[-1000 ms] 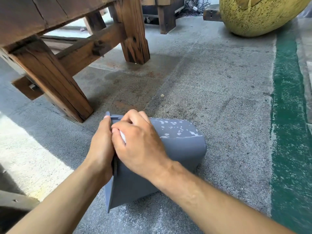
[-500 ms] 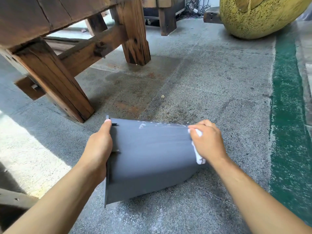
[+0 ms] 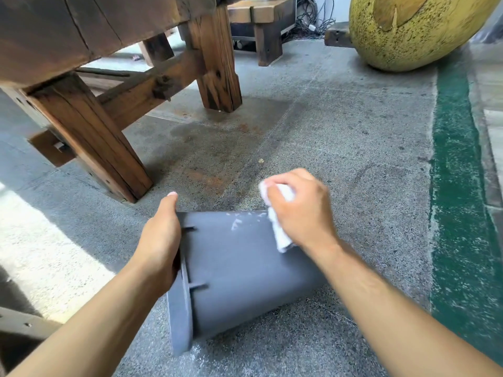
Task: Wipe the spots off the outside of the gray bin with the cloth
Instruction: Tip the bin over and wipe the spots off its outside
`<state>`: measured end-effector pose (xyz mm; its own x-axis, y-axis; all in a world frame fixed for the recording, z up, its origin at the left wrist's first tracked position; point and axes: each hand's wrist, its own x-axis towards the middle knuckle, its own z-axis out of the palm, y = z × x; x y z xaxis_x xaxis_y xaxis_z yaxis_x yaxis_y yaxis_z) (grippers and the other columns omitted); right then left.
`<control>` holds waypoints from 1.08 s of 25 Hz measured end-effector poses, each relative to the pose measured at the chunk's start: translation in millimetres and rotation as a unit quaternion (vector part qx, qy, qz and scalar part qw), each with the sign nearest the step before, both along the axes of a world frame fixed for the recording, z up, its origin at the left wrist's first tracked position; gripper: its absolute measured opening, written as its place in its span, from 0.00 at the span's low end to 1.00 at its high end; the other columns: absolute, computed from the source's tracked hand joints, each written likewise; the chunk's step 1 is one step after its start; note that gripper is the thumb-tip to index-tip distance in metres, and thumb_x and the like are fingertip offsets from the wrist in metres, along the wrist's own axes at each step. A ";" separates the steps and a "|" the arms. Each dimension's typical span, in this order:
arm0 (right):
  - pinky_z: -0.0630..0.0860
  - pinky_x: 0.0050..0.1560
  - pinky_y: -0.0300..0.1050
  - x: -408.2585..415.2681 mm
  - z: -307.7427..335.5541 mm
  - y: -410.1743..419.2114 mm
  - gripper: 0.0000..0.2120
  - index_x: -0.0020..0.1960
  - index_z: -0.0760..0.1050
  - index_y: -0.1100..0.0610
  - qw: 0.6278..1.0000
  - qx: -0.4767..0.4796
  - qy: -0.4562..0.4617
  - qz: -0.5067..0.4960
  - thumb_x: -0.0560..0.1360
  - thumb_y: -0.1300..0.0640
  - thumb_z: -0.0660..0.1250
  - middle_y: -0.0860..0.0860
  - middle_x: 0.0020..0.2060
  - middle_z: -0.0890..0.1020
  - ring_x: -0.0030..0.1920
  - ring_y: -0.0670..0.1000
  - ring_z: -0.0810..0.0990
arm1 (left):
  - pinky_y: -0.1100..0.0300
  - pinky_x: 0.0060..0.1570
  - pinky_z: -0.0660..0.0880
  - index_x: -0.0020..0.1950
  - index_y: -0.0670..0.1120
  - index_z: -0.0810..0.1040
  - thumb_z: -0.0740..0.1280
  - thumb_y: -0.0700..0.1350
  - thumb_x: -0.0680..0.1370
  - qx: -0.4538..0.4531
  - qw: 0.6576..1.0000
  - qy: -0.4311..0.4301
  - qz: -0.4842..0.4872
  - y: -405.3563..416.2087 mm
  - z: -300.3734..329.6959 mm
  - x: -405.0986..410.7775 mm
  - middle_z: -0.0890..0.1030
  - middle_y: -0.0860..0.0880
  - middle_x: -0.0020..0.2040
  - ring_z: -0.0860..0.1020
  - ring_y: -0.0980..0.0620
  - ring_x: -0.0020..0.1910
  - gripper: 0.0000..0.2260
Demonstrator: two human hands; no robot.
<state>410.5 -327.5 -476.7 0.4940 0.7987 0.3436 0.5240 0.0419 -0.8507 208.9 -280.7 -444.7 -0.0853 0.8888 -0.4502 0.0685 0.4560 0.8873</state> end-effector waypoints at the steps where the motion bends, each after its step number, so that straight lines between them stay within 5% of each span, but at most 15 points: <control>1: 0.73 0.48 0.33 -23.5 9.9 3.7 0.05 0.43 0.87 0.51 0.998 0.020 -0.014 0.056 0.73 0.57 0.72 0.49 0.43 0.83 0.44 0.46 0.80 | 0.45 0.62 0.77 0.62 0.47 0.80 0.63 0.69 0.72 -0.002 1.000 -0.005 -0.019 -2.8 -0.6 1.9 0.88 0.44 0.52 0.86 0.43 0.51 0.31; 6: 0.73 0.56 0.49 -93.1 14.7 16.9 0.14 0.45 0.85 0.56 0.984 0.037 -0.109 0.136 0.77 0.53 0.63 0.54 0.43 0.81 0.49 0.57 0.77 | 0.51 0.53 0.77 0.43 0.48 0.86 0.62 0.58 0.79 0.050 0.996 0.053 -0.056 -10.1 -4.9 6.7 0.88 0.48 0.43 0.83 0.46 0.47 0.18; 10: 0.72 0.55 0.51 -64.4 -5.1 23.8 0.26 0.43 0.84 0.56 0.964 -0.077 -0.212 0.138 0.75 0.47 0.49 0.56 0.44 0.82 0.48 0.60 0.78 | 0.41 0.65 0.76 0.48 0.43 0.80 0.61 0.60 0.77 0.016 0.997 0.068 -0.037 -11.9 -4.1 0.3 0.86 0.42 0.53 0.84 0.41 0.56 0.20; 15: 0.78 0.50 0.50 22.3 -48.4 12.1 0.14 0.43 0.85 0.55 0.974 -0.190 -0.113 0.052 0.75 0.52 0.62 0.54 0.44 0.84 0.47 0.58 0.81 | 0.44 0.61 0.78 0.45 0.46 0.78 0.62 0.59 0.78 -0.004 0.998 0.063 -0.009 -12.5 0.1 -8.3 0.85 0.40 0.47 0.84 0.39 0.48 0.17; 20: 0.82 0.27 0.54 80.6 -76.4 -21.8 0.13 0.36 0.81 0.56 0.942 -0.324 0.039 -0.082 0.72 0.50 0.64 0.54 0.27 0.83 0.28 0.58 0.84 | 0.57 0.35 0.77 0.39 0.48 0.76 0.62 0.58 0.78 -0.077 0.996 -0.011 -0.047 -9.2 5.8 -16.7 0.81 0.45 0.29 0.80 0.45 0.25 0.15; 23: 0.76 0.18 0.47 84.3 -84.6 -36.4 0.15 0.34 0.78 0.58 0.928 -0.351 0.022 -0.126 0.76 0.52 0.63 0.56 0.26 0.82 0.22 0.57 0.82 | 0.55 0.39 0.76 0.39 0.41 0.78 0.58 0.57 0.79 -0.118 0.990 -0.043 -0.071 -8.9 12.8 -20.2 0.82 0.40 0.29 0.80 0.43 0.24 0.22; 27: 0.67 0.28 0.38 82.3 -60.3 -28.3 0.14 0.38 0.81 0.55 0.949 -0.266 -0.041 -0.162 0.78 0.51 0.63 0.55 0.35 0.85 0.32 0.54 0.79 | 0.49 0.46 0.77 0.45 0.36 0.80 0.56 0.63 0.79 -0.163 0.981 -0.057 -0.090 -10.5 11.0 -23.3 0.84 0.35 0.34 0.82 0.39 0.32 0.30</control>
<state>492.8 -355.9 -537.0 0.7328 0.6802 -0.0182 0.5015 -0.5579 -0.6613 185.6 -291.3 -433.7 0.1275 0.6927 -0.7099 0.0818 0.7059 0.7035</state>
